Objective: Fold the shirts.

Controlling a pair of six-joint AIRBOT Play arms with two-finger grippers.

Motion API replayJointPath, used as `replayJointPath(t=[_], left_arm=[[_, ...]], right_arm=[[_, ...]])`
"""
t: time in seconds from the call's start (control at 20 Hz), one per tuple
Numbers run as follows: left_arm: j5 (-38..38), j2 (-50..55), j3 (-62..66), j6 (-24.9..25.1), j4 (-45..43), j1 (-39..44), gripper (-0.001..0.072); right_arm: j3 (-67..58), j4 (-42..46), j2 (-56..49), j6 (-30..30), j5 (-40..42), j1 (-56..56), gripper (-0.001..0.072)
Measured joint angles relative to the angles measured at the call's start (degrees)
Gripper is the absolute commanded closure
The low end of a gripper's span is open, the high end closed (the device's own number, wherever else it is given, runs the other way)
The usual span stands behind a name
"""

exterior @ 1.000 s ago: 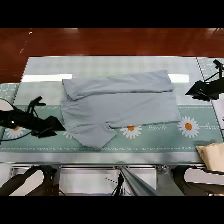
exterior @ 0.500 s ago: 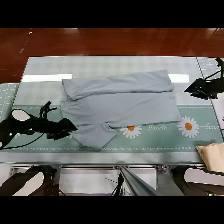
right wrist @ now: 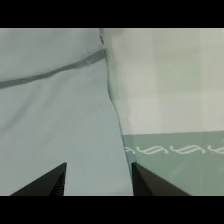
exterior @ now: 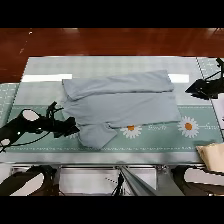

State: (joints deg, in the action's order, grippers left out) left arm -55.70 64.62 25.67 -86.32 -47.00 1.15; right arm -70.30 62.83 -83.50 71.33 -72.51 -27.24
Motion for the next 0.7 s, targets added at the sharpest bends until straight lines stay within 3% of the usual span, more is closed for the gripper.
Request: replayJointPath(t=[0.15,0.2,0.7], left_arm=[[-0.8,0.0,0.0,1.1,0.0,0.2,0.0681],[-0.8,0.0,0.0,1.5,0.0,0.2,0.0681],[-1.3,0.0,0.0,3.2,0.3,0.3,0.0681]], right_arm=[[3.7,0.4,0.0,0.0,-1.2,-2.2,0.0209],[5.1,0.4,0.0,-0.2,-1.9,-3.2,0.0154],[12.2,0.1,-0.1,-2.6,-0.7,-2.9,0.0173]])
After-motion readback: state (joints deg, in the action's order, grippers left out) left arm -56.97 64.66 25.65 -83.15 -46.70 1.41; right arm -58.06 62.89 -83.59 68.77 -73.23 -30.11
